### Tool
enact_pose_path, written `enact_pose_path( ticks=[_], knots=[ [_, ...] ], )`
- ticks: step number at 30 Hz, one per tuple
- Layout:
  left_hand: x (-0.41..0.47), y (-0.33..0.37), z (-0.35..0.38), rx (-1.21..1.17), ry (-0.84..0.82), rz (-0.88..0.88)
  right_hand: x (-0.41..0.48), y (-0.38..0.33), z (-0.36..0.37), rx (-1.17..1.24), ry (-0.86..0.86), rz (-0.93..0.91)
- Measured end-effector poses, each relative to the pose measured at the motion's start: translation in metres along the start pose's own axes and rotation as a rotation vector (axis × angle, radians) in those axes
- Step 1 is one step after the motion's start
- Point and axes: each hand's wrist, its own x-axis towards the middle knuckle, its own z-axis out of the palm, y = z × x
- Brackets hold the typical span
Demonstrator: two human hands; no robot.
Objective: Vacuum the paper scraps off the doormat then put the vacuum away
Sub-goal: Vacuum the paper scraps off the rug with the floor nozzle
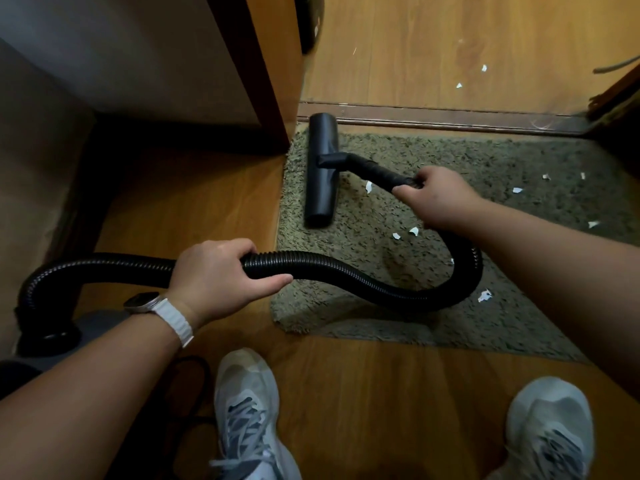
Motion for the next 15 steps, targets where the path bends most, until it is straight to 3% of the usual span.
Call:
enact_pose_path(
  ticks=[11,15],
  knots=[
    [0.0,0.015,0.008,0.042,0.019,0.074,-0.014,0.056,-0.015,-0.051,0.082,0.076],
    [0.0,0.026,0.012,0.028,0.042,0.101,-0.018,0.075,-0.02,-0.179,0.105,0.01]
  ],
)
